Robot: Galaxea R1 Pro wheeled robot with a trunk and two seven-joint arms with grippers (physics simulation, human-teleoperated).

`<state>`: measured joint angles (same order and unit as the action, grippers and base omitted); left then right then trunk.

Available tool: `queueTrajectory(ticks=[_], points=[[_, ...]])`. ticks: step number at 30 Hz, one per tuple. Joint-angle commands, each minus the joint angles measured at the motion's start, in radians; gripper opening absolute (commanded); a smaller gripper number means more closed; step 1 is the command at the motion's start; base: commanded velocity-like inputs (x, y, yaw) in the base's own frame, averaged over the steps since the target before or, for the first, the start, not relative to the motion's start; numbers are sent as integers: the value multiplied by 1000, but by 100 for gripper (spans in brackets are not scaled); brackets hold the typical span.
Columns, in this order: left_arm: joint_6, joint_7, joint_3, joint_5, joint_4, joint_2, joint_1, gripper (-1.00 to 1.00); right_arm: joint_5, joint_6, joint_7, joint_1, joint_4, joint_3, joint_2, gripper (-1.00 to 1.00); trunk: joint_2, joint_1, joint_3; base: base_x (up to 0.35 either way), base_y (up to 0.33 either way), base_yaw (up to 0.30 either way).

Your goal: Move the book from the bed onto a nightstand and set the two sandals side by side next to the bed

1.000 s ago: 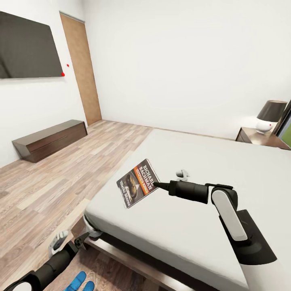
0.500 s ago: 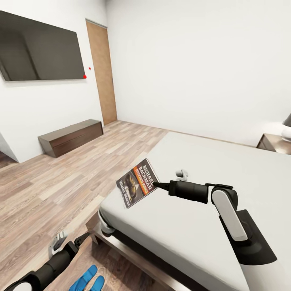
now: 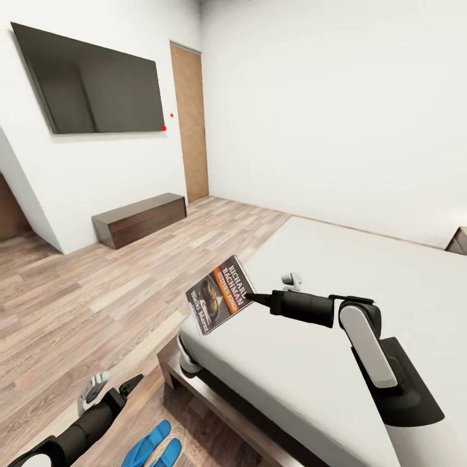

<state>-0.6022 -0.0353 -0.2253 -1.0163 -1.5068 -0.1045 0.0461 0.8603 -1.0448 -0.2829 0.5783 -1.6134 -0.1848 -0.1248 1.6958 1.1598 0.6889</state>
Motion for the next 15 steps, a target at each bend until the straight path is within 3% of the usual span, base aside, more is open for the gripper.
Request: queueTrajectory(ticks=[1, 10, 15], points=[[-5, -3, -2, -1, -1, 0, 0, 100, -2, -2, -10, 1, 0, 0, 0, -100, 0, 0, -1, 0, 0, 221], [-4, -3, -1, -1, 0, 0, 0, 100, -2, -2, -10, -2, 0, -3, -1, -100, 0, 0, -8, 0, 0, 226], [-4, -3, 0, -2, 0, 1, 0, 100, -1, -2, -10, -3, 0, -1, -2, -100, 0, 0, -8, 0, 0, 67]])
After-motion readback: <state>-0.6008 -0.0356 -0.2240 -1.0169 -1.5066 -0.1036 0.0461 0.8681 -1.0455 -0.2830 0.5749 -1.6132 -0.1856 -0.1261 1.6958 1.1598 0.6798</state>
